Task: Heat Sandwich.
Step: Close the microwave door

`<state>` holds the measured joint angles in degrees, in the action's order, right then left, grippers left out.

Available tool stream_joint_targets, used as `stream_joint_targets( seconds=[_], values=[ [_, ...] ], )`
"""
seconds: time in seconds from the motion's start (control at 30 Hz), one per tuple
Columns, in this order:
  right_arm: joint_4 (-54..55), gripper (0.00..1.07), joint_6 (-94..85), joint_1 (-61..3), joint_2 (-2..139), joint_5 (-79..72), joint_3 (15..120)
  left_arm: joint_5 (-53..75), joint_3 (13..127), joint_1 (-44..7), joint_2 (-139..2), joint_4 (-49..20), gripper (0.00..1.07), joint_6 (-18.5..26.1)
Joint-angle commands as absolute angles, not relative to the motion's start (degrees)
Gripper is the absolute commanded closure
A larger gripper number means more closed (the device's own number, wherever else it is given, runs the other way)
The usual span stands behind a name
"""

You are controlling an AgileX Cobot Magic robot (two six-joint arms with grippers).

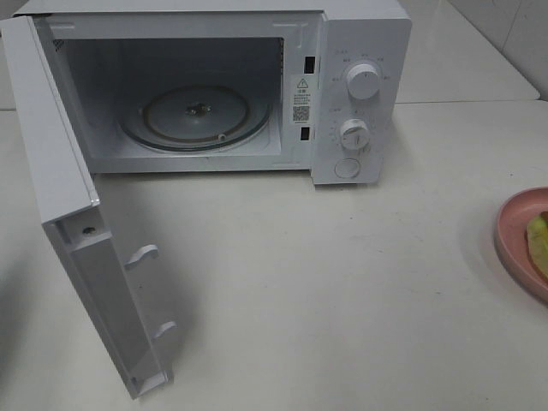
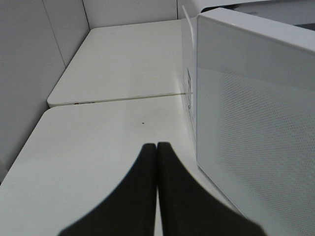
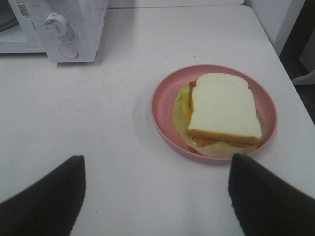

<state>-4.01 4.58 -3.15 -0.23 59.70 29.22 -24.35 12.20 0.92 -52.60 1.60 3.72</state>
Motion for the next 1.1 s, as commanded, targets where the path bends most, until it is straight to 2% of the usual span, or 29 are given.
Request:
stream_joint_targets(
  seconds=[0.03, 0.13, 0.2, 0.27, 0.43, 0.57, 0.67, 0.8, 0.9, 1.0, 1.1],
  values=[
    [-3.9, 0.31, 4.1, -2.7, -1.7, 59.4, 29.0, -30.5, 12.1, 0.9, -56.9, 5.0, 1.06, 2.8],
    [-3.9, 0.31, 4.1, -2.7, -1.7, 59.4, 29.0, -32.9, 12.1, 0.9, -59.3, 6.4, 1.06, 0.9],
    [-3.9, 0.31, 4.1, -2.7, -1.7, 59.4, 29.0, -36.7, 12.1, 0.9, -63.1, 8.7, 1.06, -2.1],
    [-3.9, 0.31, 4.1, -2.7, -1.7, 59.4, 29.0, -39.8, 12.4, 0.9, -66.7, 12.3, 1.06, -3.2],
    [-3.9, 0.31, 4.1, -2.7, -1.7, 59.4, 29.0, -42.6, 13.1, 0.9, -69.7, 15.8, 1.06, -5.9],
    [-3.9, 0.31, 4.1, -2.7, -1.7, 59.4, 29.0, -47.8, 15.1, 0.9, -75.2, 24.5, 1.06, -11.2],
    [-3.9, 0.31, 4.1, -2.7, -1.7, 59.4, 29.0, -49.4, 15.8, 0.9, -77.1, 27.2, 1.06, -12.0],
    [-3.9, 0.31, 4.1, -2.7, -1.7, 59.4, 29.0, -52.0, 16.4, 0.2, -79.6, 28.4, 1.06, -12.1],
    [-3.9, 0.31, 4.1, -2.7, -1.7, 59.4, 29.0, -52.4, 16.4, -2.8, -80.8, 26.5, 1.06, -10.9],
    [-3.9, 0.31, 4.1, -2.7, -1.7, 59.4, 29.0, -52.4, 16.4, -7.4, -82.7, 22.1, 1.06, -6.8],
    [-3.9, 0.31, 4.1, -2.7, -1.7, 59.4, 29.0, -52.6, 16.4, -9.4, -83.7, 19.3, 1.06, -6.1]
  ],
)
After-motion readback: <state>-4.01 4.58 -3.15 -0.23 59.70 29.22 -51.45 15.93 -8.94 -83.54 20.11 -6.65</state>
